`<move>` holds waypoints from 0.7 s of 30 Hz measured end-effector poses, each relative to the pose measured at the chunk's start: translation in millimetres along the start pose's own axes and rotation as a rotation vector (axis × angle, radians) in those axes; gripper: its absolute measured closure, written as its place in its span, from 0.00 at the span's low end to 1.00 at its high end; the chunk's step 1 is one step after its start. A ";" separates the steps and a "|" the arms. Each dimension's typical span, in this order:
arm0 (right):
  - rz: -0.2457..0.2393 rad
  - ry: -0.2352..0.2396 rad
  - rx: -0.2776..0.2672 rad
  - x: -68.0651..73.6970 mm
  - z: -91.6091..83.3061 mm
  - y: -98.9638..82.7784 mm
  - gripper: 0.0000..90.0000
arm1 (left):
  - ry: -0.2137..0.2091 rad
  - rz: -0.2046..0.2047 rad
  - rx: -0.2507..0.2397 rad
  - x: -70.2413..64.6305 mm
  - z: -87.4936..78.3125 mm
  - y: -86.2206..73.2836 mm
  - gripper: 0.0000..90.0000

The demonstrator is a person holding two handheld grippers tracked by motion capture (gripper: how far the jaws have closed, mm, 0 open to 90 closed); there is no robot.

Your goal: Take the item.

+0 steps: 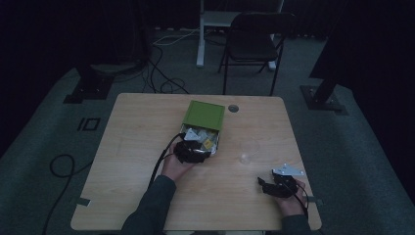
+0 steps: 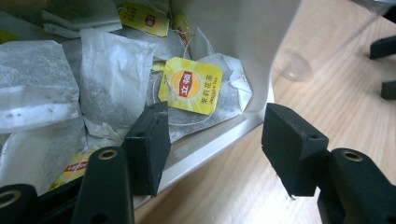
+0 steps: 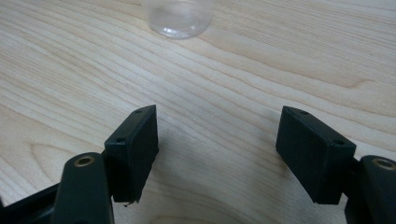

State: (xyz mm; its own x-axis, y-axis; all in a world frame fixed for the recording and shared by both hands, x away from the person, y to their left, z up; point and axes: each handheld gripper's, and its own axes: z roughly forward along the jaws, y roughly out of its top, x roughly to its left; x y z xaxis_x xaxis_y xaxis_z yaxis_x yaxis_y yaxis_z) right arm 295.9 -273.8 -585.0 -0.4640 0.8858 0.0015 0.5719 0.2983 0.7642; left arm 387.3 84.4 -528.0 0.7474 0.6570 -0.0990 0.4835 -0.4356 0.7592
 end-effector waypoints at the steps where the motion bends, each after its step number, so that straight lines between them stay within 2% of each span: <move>1: 0.000 0.000 0.000 0.0 0.0 0.0 0.33 | -0.004 -0.002 0.000 -1.1 -1.1 -1.2 0.49; 4: 0.000 0.000 0.000 0.0 0.0 0.0 0.33 | -0.004 0.002 -0.004 -3.6 -4.4 -2.6 0.51; 11: 0.000 0.000 0.000 0.0 0.0 0.0 0.33 | 0.058 0.026 -0.051 -3.4 -18.0 5.9 0.52; 15: 0.000 0.000 0.000 0.0 0.0 0.0 0.33 | 0.068 0.015 -0.073 1.2 -25.5 11.6 0.53; 21: 0.000 0.000 0.000 0.0 0.0 0.0 0.33 | 0.092 0.029 -0.079 2.5 -26.6 19.1 0.53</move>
State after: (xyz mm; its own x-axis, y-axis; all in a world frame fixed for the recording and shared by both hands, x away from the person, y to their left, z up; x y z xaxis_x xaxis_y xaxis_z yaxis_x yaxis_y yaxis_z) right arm 295.9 -273.8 -585.0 -0.4639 0.8859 0.0014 0.5719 0.2983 0.7641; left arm 386.3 94.0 -496.6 0.7140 0.6999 -0.0196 0.4219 -0.4078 0.8098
